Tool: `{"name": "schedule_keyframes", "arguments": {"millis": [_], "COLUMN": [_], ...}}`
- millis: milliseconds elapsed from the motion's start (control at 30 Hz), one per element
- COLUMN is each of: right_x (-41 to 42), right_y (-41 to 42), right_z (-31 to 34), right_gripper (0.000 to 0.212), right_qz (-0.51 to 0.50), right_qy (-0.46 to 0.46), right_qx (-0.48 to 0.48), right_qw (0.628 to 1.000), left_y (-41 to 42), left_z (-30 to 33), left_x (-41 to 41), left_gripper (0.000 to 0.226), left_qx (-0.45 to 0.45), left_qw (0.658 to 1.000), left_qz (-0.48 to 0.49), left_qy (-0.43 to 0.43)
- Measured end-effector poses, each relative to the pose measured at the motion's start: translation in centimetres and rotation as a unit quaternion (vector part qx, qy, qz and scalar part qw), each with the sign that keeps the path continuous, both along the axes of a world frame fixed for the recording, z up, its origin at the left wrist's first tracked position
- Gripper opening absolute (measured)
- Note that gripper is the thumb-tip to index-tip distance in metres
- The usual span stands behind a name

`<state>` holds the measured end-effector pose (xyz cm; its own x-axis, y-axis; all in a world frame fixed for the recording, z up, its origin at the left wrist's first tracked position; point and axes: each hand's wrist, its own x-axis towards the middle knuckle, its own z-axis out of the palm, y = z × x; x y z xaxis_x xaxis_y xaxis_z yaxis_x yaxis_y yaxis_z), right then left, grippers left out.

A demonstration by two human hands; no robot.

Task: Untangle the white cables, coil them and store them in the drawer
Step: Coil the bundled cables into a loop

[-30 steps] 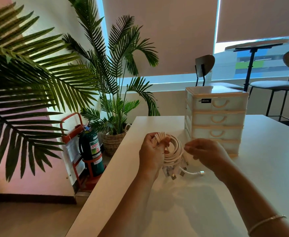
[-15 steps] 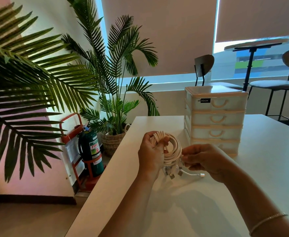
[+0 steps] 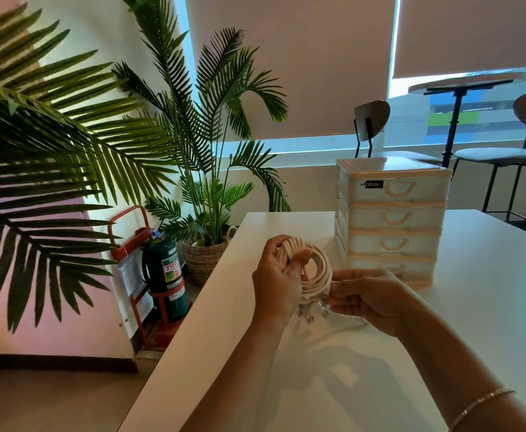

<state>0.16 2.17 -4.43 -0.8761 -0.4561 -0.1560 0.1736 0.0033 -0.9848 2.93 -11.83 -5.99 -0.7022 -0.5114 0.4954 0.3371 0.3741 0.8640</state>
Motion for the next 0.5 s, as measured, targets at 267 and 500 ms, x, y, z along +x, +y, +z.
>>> {"name": "schedule_keyframes", "arguments": {"millis": [267,500], "right_x": [0.24,0.33], "right_y": [0.32,0.32], "right_z": [0.60,0.70], "right_gripper": [0.007,0.015], "right_qz": [0.003,0.000], "right_qy": [0.031,0.042], "right_qx": [0.007,0.012], "right_qw": [0.999,0.999], "left_y": [-0.01,-0.11], "left_z": [0.11,0.23], "left_x": [0.10,-0.04], "left_gripper": [0.024,0.023], "left_qx": [0.030,0.065], "left_qw": [0.999,0.997], "left_qz": [-0.008,-0.027], "left_qy": [0.011,0.017]}}
